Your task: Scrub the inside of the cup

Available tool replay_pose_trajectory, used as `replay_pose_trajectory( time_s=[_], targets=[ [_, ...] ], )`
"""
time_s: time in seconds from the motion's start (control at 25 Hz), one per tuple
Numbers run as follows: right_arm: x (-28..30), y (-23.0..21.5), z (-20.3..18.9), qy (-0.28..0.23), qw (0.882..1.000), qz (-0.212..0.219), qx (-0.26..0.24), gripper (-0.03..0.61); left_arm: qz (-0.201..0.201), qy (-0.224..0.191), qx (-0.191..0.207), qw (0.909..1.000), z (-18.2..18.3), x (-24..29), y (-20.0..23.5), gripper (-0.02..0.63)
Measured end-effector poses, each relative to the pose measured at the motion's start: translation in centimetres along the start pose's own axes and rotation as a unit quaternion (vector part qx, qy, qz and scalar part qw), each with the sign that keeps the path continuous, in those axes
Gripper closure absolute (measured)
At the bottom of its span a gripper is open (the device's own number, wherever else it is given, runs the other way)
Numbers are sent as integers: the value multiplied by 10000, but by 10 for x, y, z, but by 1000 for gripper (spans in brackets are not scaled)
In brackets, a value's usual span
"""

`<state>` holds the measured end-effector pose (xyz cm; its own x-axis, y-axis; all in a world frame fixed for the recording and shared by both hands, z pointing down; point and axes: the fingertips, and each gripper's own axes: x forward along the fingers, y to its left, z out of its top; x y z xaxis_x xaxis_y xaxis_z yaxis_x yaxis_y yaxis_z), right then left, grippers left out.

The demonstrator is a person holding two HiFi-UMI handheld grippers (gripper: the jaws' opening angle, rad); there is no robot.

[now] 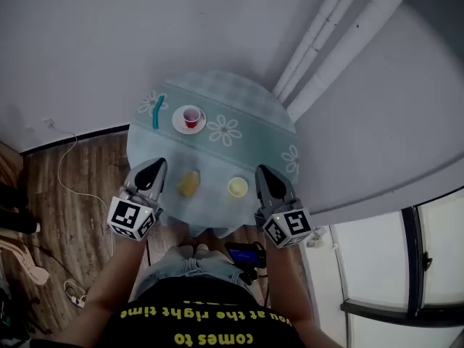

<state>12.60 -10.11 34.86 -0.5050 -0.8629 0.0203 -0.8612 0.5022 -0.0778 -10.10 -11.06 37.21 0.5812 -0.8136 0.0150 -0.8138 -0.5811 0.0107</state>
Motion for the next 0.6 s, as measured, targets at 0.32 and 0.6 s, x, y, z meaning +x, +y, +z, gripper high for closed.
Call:
replay_pose_trajectory(
  time_s=[0.32, 0.6],
  targets=[
    [4, -1, -1, 15, 10000, -10, 25, 572, 3, 21, -21, 10000, -3, 3, 3, 614],
    [7, -3, -7, 38, 9999, -31, 108, 572, 30, 105, -69, 9999, -12, 7, 6, 614]
  ],
)
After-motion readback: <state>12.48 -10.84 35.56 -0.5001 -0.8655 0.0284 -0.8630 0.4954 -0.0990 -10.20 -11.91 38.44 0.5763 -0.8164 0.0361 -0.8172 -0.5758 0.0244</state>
